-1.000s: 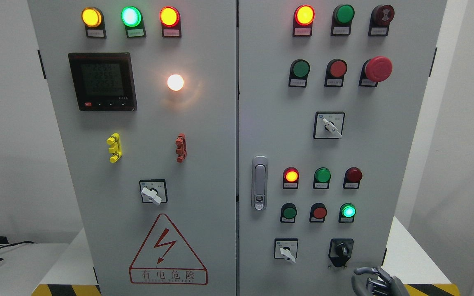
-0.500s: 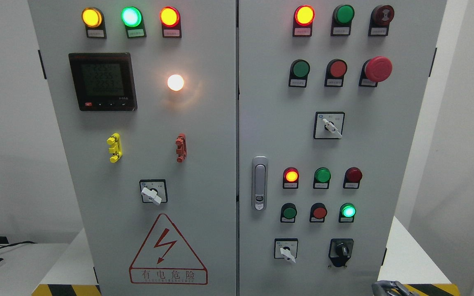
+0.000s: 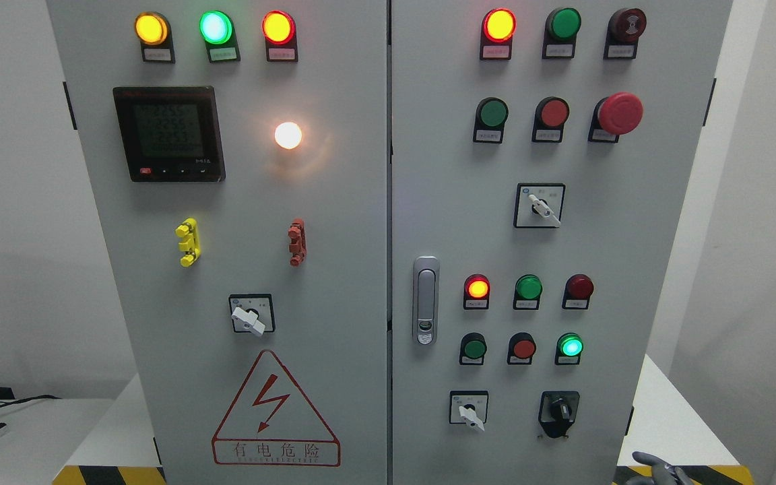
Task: Trip black knob to open circuit
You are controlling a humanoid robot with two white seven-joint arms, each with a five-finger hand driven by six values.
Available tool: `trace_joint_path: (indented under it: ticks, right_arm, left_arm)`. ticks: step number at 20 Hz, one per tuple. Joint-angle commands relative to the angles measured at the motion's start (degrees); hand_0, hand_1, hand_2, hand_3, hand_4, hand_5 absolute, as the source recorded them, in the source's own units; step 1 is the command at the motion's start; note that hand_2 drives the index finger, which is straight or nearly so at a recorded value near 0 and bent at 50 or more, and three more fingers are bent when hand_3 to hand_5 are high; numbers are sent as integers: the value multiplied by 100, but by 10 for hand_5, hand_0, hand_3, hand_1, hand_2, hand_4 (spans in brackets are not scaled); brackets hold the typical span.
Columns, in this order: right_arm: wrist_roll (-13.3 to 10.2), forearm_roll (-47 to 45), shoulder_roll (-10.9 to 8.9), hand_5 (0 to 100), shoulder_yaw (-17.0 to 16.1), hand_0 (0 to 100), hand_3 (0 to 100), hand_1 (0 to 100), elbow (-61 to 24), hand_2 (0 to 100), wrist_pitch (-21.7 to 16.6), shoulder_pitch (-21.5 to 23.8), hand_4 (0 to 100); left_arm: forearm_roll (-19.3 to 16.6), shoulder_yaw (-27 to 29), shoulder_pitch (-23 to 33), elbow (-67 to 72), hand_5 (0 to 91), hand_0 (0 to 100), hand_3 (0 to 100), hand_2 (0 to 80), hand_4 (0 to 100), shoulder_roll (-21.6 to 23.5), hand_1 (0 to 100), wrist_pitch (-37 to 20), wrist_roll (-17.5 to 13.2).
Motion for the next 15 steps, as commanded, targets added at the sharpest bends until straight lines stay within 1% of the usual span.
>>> trace_joint_path:
  ticks: [1,6,15]
  right_arm:
    - [3,-141,-60,345,-136,0,435,0,-227,262,-14,195,378]
    - [3,-141,-52,316,-119,0,394,0,-253,236,-5,195,337]
    - [-6,-141,-52,308,-83,0,390,0,-280,225,-5,231,329]
  left_arm:
    - [-176,0,0,0,0,120,0,0,0,2,389,3,4]
    - [-176,0,0,0,0,120,0,0,0,2,389,3,4]
    - [-176,0,0,0,0,120,0,0,0,2,389,3,4]
